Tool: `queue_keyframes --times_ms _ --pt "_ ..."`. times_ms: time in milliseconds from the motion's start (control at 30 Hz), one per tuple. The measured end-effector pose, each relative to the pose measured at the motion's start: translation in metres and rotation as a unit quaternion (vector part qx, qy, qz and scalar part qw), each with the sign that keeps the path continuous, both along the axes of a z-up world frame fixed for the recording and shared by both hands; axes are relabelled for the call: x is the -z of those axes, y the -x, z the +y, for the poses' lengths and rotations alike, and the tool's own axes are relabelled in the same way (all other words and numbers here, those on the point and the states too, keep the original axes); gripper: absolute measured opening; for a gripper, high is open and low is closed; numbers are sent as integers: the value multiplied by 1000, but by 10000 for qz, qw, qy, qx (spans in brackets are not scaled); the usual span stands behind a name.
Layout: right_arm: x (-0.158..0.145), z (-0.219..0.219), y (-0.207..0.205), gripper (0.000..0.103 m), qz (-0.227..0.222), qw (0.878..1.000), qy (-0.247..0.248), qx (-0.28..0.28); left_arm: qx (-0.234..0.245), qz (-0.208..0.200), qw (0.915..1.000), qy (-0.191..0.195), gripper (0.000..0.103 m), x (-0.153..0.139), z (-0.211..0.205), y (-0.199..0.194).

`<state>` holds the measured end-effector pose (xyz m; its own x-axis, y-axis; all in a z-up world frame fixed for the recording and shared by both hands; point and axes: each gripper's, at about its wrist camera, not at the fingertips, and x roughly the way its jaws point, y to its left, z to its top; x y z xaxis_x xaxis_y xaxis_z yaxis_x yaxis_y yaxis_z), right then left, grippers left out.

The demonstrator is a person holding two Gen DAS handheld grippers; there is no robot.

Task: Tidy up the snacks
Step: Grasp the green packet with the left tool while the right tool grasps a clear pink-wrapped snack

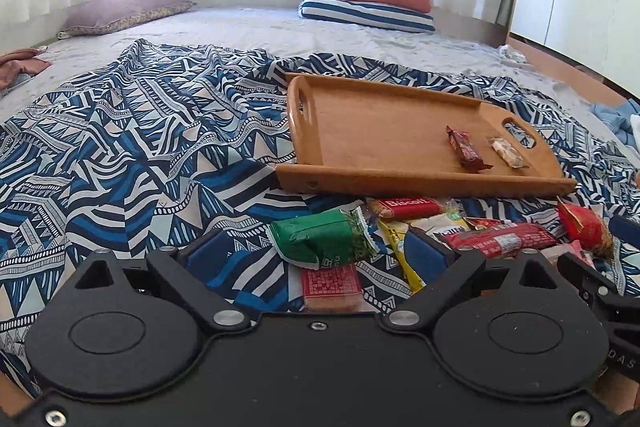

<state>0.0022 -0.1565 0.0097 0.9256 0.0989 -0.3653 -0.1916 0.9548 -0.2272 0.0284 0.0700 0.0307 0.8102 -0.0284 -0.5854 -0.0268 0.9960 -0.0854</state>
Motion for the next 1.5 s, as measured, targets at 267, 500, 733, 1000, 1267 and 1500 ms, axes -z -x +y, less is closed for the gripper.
queue_keyframes --times_ms 267,500,733,1000,1267,1500 --pt "12 4 -6 79 279 9994 80 175 -62 33 10000 69 89 8 3 -13" --pt "17 8 -8 79 401 9991 4 143 -16 39 10000 74 88 11 2 -21" --pt "19 15 -13 79 461 9988 49 154 -32 91 9999 96 80 15 1 -26" --pt "20 13 -16 78 518 9985 11 165 -46 185 9997 175 76 20 2 -31" --pt "21 14 -18 77 528 9984 17 185 -96 250 9996 117 72 23 2 -36" --pt "23 14 -20 75 543 9984 42 181 -76 287 9995 86 55 23 1 -36"
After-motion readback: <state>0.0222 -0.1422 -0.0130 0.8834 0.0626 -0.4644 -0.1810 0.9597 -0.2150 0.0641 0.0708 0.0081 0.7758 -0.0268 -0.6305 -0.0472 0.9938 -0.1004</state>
